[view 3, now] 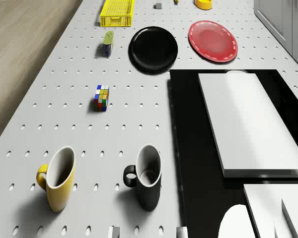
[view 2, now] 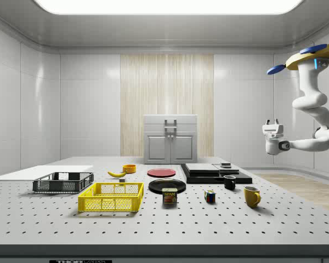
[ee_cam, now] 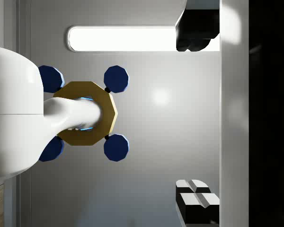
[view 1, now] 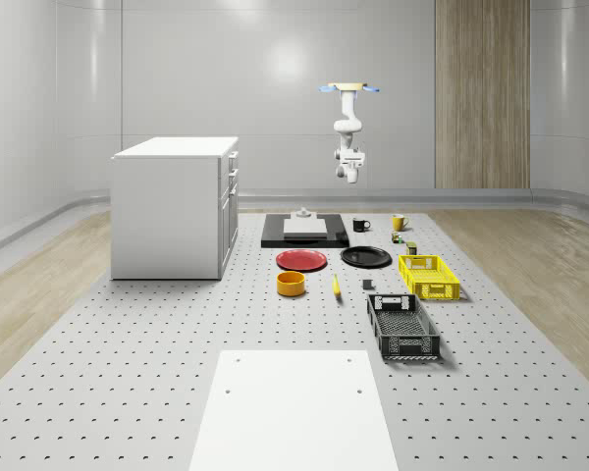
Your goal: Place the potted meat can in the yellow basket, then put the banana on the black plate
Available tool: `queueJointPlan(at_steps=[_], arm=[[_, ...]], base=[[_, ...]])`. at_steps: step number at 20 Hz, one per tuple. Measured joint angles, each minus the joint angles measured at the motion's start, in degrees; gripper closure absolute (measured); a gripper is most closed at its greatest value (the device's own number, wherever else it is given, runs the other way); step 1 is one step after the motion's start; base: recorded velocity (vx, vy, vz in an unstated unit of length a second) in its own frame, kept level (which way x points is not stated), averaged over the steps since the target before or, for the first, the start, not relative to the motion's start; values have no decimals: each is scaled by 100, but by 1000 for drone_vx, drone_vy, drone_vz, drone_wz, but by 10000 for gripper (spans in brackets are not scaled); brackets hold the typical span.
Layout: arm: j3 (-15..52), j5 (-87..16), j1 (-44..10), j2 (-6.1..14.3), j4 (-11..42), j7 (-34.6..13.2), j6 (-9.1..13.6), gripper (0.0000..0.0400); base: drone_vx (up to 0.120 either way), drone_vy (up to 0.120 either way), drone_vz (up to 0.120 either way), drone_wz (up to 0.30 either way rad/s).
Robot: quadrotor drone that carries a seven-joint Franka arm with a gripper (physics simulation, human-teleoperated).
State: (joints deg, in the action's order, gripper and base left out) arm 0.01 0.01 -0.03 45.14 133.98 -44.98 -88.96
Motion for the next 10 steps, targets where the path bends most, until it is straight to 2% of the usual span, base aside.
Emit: queueJointPlan(at_steps=[5, 10], arm=[[7, 5, -13, -106, -609, 8, 480, 0], [13, 9, -23, -306, -1183, 12, 832, 0]], base=[[0, 0, 0, 0], [0, 0, 0, 0]])
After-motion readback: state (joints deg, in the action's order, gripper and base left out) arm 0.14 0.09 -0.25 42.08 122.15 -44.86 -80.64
